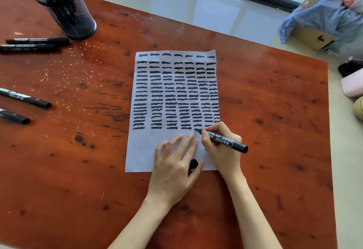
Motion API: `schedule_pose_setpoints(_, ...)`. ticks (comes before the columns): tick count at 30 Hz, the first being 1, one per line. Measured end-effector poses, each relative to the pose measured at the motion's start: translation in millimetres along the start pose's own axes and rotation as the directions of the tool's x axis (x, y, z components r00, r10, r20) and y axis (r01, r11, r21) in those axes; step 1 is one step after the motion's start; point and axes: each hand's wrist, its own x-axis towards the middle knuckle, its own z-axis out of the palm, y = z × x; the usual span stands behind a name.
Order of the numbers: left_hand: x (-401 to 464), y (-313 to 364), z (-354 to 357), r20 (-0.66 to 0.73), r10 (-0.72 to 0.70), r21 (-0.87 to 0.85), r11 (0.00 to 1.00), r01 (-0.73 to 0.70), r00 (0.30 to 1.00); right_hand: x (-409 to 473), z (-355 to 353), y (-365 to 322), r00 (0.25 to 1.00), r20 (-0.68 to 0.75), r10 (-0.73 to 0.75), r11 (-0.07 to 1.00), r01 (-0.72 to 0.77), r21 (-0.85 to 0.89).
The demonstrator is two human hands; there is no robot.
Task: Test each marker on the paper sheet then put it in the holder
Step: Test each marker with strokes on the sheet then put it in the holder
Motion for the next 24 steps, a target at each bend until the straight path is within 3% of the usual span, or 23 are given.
schedule_pose_setpoints(24,0.0,-0.5,0.4,0.014,-0.008,-0.001,1.0,0.008,1.0,-0.7,-1.1,2.3,0.999,-0.038,-0.025,0.999,0.024,-0.022)
